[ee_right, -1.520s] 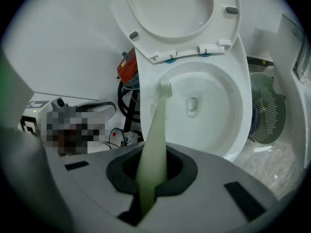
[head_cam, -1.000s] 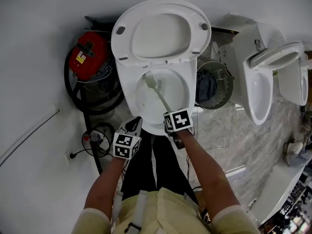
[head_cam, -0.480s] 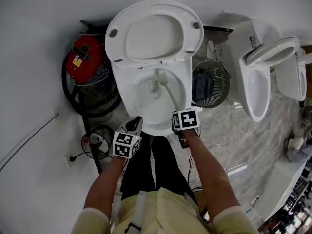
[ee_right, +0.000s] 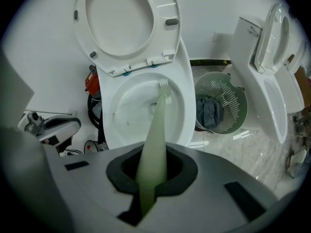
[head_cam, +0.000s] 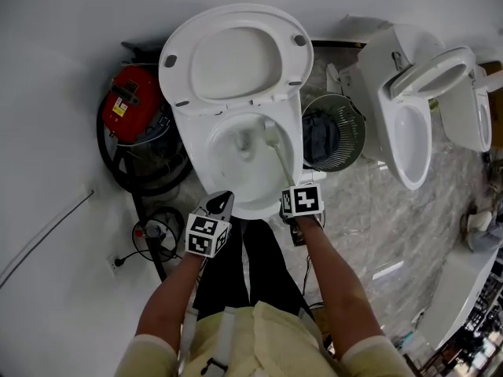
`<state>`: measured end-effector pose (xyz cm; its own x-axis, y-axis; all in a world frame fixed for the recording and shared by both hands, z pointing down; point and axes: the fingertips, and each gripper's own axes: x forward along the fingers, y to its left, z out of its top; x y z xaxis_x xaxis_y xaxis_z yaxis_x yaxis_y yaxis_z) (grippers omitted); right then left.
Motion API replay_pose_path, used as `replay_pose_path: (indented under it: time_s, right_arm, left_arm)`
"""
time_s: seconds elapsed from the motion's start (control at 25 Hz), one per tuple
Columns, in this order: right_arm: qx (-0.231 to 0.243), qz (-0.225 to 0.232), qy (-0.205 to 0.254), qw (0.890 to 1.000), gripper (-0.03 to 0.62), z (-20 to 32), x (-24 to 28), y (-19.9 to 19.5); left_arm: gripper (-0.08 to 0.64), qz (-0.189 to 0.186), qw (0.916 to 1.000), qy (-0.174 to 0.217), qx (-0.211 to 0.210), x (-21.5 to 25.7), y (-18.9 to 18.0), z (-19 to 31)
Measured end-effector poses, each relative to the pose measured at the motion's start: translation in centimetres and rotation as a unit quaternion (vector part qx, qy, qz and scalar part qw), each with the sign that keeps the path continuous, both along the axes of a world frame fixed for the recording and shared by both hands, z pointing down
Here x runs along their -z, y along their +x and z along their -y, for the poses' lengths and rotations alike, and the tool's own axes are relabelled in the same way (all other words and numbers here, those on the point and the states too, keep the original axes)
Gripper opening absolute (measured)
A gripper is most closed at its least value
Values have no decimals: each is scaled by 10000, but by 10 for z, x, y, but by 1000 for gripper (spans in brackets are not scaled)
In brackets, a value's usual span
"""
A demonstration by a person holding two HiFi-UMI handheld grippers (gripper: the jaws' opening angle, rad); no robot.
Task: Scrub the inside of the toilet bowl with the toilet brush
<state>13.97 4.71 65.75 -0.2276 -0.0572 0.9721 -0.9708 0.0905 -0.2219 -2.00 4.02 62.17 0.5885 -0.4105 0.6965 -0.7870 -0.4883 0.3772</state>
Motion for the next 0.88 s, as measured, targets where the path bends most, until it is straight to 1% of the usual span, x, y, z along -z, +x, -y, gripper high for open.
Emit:
replay_pose_path:
  time_s: [0.2,0.4,0.56,0.64,0.72,0.88]
  right_arm:
    - [-9,-237,-101,9997,25,-13,5,12]
    - [-83,-325,-230,9992,25,-29,10,20]
    - [62,-556,-435,9975,25,-44,13,32]
    - [101,-593,-479,9970,23,-48,14,34]
    - [145,-689,-643,9954,23,-57,16,39]
    - [401,-668,-688,9946,23,-65,12,39]
  left_arm:
    - [12,11,9999,23,-111,4,5,-1]
    - [12,1,9998,26,-186,8,6,-5]
    - [12,-19,9997,15,-226,11,8,-8]
    - [12,-39,9997,-7,-235,13,10,-11]
    - [12,-50,9996,-22,-264,15,11,-15]
    - [12,-66,9995,-41,-313,17,13,-20]
